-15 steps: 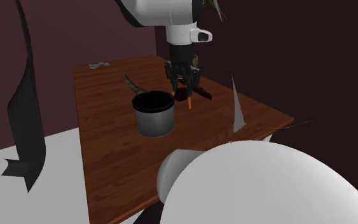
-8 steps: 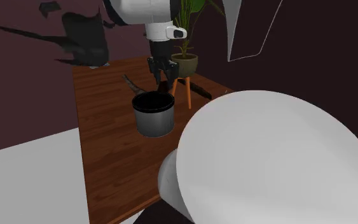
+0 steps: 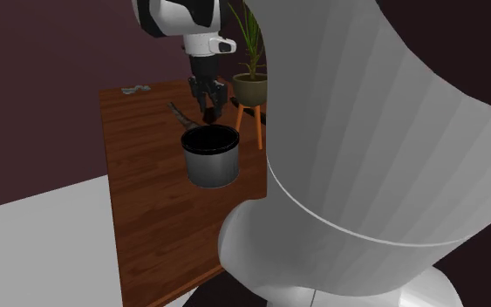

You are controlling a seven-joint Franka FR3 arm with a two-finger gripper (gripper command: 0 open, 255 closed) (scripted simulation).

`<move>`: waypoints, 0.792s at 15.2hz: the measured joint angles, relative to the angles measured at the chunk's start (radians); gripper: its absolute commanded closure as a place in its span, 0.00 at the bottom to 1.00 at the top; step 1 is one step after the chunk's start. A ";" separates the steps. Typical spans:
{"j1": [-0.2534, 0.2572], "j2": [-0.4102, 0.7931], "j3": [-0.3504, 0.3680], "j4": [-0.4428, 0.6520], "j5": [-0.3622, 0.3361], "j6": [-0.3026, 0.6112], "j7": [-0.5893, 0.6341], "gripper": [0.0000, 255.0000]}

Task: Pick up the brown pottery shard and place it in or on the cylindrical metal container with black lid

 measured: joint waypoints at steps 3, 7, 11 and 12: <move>0.001 0.009 0.008 -0.034 -0.004 0.042 0.007 1.00; -0.002 0.033 0.022 -0.070 -0.019 0.096 0.020 1.00; -0.007 0.057 0.033 -0.105 -0.038 0.157 0.036 1.00; -0.007 0.062 0.035 -0.112 -0.042 0.169 0.040 1.00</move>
